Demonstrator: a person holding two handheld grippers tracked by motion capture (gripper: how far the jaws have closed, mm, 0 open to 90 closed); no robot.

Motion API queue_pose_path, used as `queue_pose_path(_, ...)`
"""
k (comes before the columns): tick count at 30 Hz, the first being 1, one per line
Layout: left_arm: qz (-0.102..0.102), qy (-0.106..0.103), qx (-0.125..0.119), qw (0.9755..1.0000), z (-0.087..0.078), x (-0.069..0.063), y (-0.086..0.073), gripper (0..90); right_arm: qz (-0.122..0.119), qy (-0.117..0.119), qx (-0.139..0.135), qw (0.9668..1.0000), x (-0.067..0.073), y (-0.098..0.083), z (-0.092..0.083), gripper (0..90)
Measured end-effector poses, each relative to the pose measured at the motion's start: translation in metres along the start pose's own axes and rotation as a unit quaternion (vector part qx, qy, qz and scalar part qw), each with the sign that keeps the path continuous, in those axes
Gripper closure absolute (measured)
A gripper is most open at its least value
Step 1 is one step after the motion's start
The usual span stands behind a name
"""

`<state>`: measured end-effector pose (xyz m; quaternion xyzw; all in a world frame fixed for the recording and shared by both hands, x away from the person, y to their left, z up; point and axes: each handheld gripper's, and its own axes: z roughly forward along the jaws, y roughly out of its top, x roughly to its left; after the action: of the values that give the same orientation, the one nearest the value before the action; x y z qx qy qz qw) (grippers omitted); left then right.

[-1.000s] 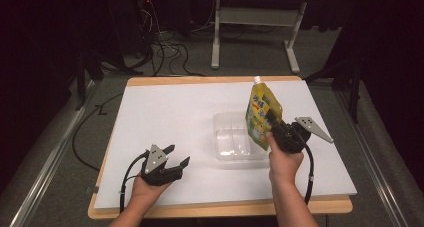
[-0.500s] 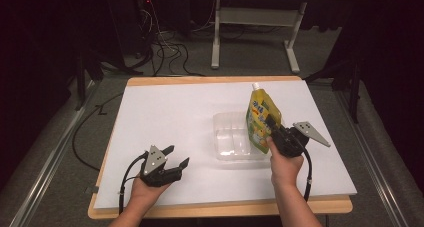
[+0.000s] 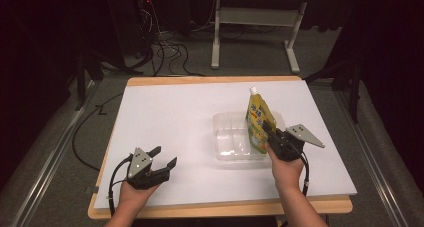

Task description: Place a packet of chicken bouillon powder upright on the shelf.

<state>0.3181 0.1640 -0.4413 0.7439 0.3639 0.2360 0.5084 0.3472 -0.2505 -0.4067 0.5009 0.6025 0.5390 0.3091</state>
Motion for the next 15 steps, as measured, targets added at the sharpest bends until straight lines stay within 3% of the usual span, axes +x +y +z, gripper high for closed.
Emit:
queue_pose_path(7, -0.006, 0.0, 0.0, 1.0, 0.0002, 0.0016, -0.0001, 32.8, -0.006, 0.004, 0.006, 1.0, -0.0026, -0.001, -0.0008, 82.4)
queue_pose_path(15, -0.011, -0.003, 0.002, 0.9999, 0.0024, 0.0039, -0.0002, 32.8, -0.027, 0.02, 0.023, 0.9992, -0.0003, 0.0031, -0.0023, 61.0)
